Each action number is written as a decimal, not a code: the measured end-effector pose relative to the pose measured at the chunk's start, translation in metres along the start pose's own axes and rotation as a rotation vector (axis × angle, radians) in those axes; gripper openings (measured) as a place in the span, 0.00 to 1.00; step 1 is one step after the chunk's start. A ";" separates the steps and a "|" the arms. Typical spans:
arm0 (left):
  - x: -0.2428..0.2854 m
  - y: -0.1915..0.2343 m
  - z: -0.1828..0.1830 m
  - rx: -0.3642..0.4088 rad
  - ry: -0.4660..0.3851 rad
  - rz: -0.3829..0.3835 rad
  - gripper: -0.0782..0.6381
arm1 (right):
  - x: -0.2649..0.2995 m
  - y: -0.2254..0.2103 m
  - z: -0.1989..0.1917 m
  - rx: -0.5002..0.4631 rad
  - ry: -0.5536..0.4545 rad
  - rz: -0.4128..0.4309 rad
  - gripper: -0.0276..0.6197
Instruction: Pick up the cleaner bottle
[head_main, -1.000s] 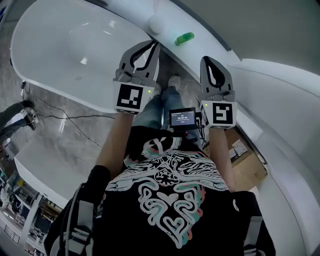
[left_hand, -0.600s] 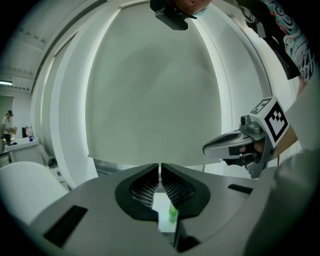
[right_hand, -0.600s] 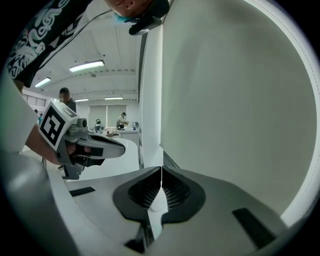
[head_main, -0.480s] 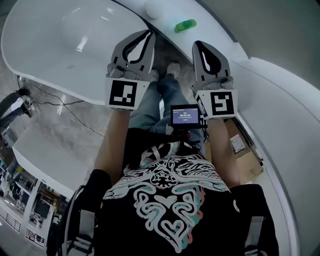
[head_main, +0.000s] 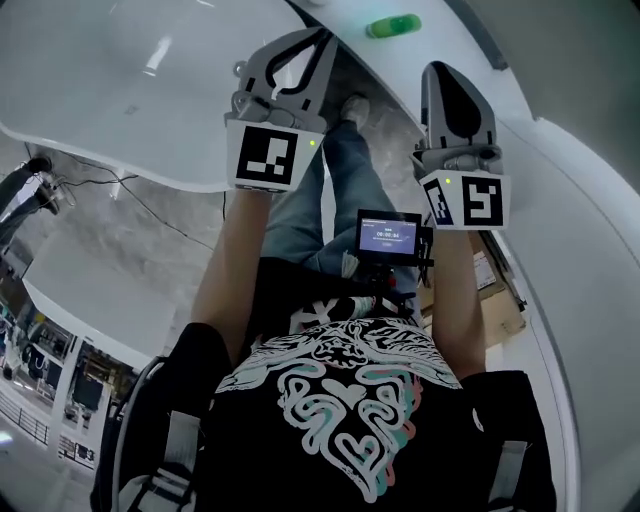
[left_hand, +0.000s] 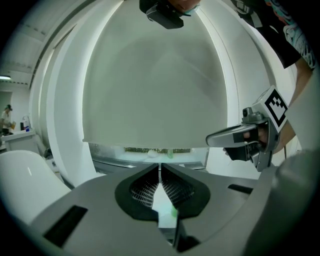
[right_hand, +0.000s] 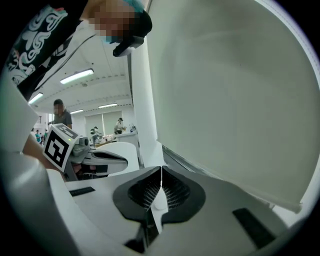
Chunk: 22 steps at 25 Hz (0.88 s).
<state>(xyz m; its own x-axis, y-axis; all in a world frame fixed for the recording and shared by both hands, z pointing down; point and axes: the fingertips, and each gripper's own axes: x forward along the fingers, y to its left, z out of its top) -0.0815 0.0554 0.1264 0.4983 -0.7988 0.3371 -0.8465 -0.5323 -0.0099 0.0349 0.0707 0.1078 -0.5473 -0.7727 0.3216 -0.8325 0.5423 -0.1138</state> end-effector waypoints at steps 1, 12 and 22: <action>0.003 0.004 -0.007 -0.009 0.015 0.008 0.15 | 0.003 -0.005 -0.004 -0.006 -0.001 -0.009 0.09; 0.027 0.008 -0.046 -0.037 -0.025 0.028 0.15 | 0.020 -0.036 -0.060 0.008 0.020 -0.083 0.09; 0.042 -0.019 -0.111 -0.034 0.014 0.005 0.15 | 0.021 -0.050 -0.126 0.002 0.065 -0.097 0.09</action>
<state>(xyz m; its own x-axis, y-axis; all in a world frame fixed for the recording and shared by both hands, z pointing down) -0.0657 0.0633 0.2451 0.4917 -0.7974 0.3499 -0.8549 -0.5184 0.0199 0.0757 0.0685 0.2385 -0.4571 -0.7985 0.3917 -0.8816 0.4650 -0.0810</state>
